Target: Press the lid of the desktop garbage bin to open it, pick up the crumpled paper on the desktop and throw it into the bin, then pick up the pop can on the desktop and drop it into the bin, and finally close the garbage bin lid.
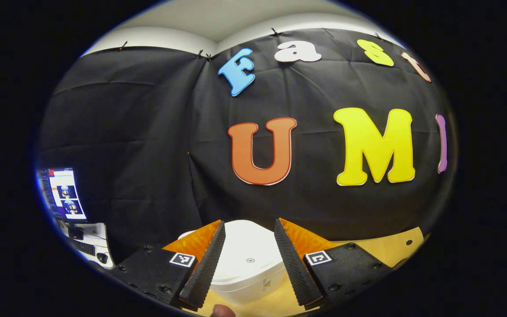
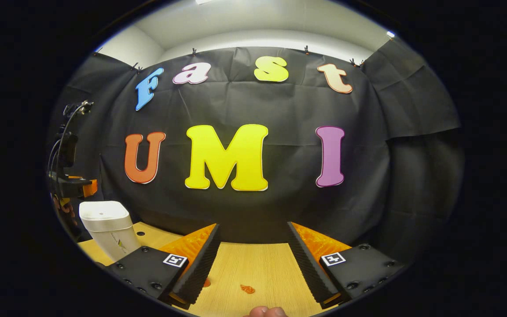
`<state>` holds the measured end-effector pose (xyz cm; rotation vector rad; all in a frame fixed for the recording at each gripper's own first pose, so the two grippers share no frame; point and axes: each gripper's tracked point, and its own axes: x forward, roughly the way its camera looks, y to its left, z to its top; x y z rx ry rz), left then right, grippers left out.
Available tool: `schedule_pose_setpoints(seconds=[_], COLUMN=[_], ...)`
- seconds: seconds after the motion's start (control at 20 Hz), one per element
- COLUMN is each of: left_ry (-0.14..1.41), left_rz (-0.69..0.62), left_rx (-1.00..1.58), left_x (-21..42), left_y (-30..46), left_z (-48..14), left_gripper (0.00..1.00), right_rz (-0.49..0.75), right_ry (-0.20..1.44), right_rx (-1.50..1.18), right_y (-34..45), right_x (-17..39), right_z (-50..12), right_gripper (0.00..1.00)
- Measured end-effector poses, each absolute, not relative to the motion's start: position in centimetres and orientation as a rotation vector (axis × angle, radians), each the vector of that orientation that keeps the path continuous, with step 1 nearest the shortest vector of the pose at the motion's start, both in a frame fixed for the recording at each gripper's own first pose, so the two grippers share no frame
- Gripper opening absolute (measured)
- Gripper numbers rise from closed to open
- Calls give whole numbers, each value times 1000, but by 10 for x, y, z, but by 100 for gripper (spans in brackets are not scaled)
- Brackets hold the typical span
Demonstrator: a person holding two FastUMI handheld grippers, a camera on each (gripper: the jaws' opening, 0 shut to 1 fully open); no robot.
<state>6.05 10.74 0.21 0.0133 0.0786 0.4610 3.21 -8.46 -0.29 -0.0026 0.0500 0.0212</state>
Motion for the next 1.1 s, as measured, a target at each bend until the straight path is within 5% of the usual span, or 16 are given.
schedule_pose_setpoints(seconds=[0.3,0.4,0.55,0.6,0.65,1.1], left_ry=[156,187,234,244,251,315], left_rz=[501,503,508,508,512,530], left_rx=[-17,-28,-45,-53,-56,-59], left_x=[78,83,90,91,92,95], left_y=[120,123,128,128,129,130], left_z=[-30,-43,-61,-66,-69,-89], left_gripper=[49,51,34,37,28,17], right_rz=[16,11,3,0,-3,19], right_ry=[71,77,79,81,82,87], right_rx=[-19,-27,-33,-35,-36,-47], right_y=[-86,-87,-87,-87,-87,-75], right_x=[40,41,44,45,46,50], right_z=[-10,-13,-13,-14,-15,-18], right_gripper=[94,94,94,94,94,94])
